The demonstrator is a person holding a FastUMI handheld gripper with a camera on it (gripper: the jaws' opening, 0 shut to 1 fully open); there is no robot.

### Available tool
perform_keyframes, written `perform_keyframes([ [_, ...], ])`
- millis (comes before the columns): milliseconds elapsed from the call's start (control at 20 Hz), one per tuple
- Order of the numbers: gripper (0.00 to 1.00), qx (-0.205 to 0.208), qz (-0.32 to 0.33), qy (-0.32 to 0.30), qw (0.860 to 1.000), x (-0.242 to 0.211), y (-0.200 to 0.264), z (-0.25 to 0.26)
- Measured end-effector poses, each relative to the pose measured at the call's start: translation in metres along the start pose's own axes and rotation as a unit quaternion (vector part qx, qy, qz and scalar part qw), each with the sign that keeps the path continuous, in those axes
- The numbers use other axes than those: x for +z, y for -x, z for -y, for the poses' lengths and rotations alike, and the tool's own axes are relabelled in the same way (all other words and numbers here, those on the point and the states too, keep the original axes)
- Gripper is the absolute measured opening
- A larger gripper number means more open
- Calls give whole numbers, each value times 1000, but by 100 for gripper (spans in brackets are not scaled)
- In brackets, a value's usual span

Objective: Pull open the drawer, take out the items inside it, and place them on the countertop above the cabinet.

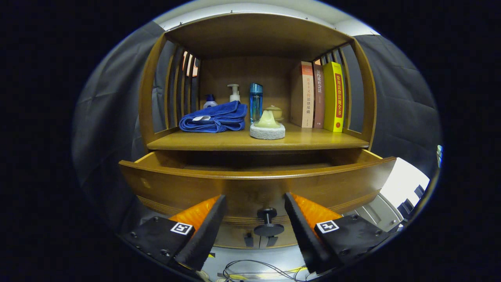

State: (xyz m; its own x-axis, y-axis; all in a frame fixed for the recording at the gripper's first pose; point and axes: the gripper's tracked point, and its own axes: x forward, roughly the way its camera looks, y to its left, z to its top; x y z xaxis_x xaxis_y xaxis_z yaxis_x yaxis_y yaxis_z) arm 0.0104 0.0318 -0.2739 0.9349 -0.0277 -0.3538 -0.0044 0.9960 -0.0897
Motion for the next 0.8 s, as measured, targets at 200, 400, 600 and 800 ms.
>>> perform_keyframes([
  [200,99,0,-1,0,1000,4,-26,0],
  [400,99,0,-3,-2,1000,6,-49,0],
  [600,99,1,-6,-1,1000,8,-69,0],
  [800,99,5,-2,-1,1000,8,-72,-1],
])
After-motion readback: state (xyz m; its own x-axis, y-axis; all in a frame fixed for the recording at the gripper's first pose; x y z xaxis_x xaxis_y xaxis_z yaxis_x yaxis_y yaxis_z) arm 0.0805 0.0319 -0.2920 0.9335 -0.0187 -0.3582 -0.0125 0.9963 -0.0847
